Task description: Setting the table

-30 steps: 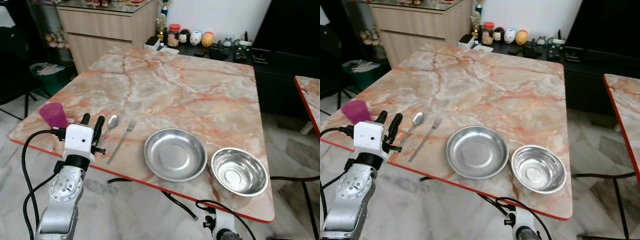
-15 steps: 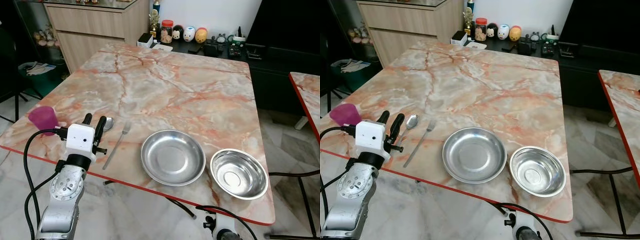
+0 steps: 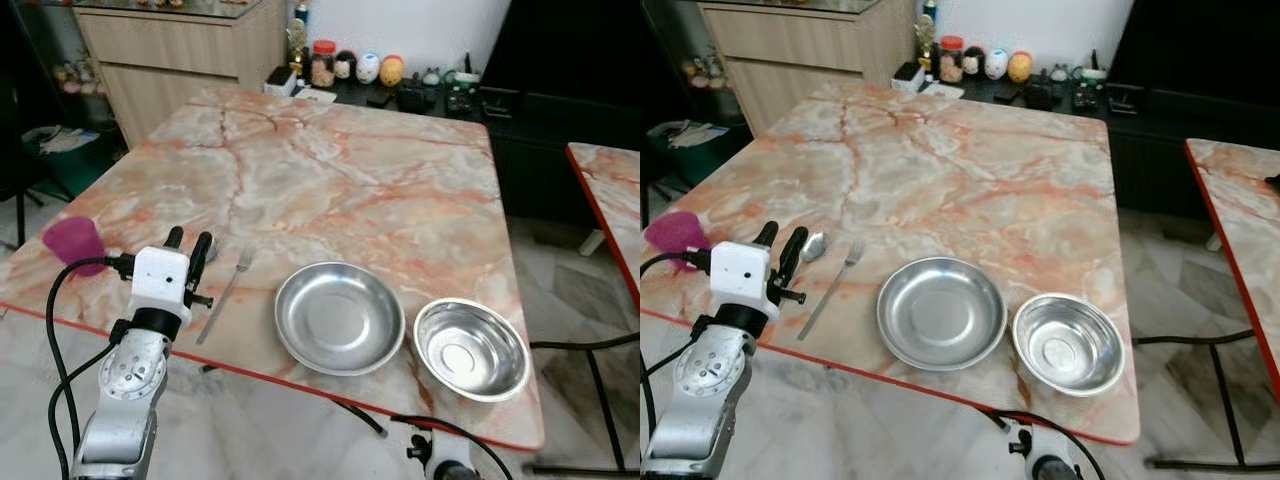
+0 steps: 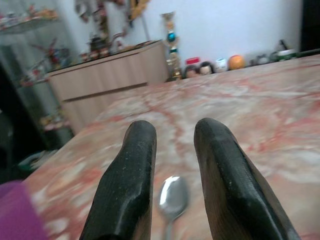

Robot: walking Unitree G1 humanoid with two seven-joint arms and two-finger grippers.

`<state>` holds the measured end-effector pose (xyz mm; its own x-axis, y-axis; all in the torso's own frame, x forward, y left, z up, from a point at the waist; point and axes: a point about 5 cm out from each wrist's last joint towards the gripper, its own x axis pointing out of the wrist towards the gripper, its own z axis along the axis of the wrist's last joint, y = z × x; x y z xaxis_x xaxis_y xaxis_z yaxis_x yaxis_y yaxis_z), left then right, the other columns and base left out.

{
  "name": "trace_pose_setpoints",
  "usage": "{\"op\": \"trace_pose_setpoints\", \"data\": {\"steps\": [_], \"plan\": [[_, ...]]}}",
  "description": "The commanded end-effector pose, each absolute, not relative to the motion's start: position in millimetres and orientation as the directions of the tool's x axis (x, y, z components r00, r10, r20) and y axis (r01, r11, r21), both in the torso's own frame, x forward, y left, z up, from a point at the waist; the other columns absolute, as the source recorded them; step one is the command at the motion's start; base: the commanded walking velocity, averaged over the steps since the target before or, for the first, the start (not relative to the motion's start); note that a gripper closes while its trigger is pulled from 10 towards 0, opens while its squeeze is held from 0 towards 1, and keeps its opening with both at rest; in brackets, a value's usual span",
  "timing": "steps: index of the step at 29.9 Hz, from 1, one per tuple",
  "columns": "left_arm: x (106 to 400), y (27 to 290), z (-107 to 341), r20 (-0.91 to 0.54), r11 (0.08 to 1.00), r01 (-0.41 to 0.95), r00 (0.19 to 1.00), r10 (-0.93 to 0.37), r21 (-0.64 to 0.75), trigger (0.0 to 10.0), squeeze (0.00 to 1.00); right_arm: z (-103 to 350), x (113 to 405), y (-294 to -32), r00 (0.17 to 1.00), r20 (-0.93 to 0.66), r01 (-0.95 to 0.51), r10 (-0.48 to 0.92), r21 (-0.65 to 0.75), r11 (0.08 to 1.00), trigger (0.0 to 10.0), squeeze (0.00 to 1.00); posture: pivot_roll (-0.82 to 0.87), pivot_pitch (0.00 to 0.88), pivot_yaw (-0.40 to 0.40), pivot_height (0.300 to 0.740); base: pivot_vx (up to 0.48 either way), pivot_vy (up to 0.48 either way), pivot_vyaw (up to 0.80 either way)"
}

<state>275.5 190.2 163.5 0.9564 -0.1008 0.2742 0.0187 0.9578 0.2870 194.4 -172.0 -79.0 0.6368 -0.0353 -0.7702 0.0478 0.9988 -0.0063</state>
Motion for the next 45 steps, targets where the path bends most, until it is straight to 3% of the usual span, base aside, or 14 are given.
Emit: {"op": "trace_pose_setpoints", "data": {"steps": [1,13,31,35,41,45], "plan": [[275,190,166,0.283,0.959,0.027,0.953,-0.11,0.283,10.0,0.0,-78,196,-172,0.642,-0.766,0.047,-0.034,-0.006,0.999,10.0,0.0,0.12,0.0,-0.027,0.74,0.0,0.0,0.0],[275,188,163,0.271,0.958,0.046,0.954,-0.126,0.282,10.0,0.0,-79,194,-171,0.632,-0.774,0.045,-0.03,-0.001,0.999,10.0,0.0,0.12,0.0,-0.025,0.74,0.0,-0.194,-0.35],[275,188,160,0.251,0.963,0.066,0.959,-0.134,0.26,10.0,0.0,-78,195,-172,0.645,-0.764,0.042,-0.034,-0.008,0.999,10.0,0.0,0.13,0.0,-0.028,0.74,0.0,0.0,0.0],[275,183,154,0.196,0.982,0.134,0.968,-0.158,0.13,10.0,0.0,-78,195,-172,0.644,-0.765,0.04,-0.034,-0.01,0.999,10.0,0.0,0.13,0.0,-0.028,0.74,0.0,0.0,0.0],[275,153,159,0.13,0.934,0.358,0.925,-0.356,0.006,10.0,0.0,-79,195,-171,0.642,-0.766,0.038,-0.031,-0.009,0.999,10.0,0.0,0.13,0.0,-0.026,0.74,0.0,0.0,0.0],[282,154,160,0.079,0.932,0.362,0.929,-0.36,-0.004,10.0,0.0,-79,195,-171,0.641,-0.767,0.034,-0.029,-0.009,0.999,10.0,0.0,0.13,0.0,-0.024,0.74,0.0,0.0,0.0]]}}
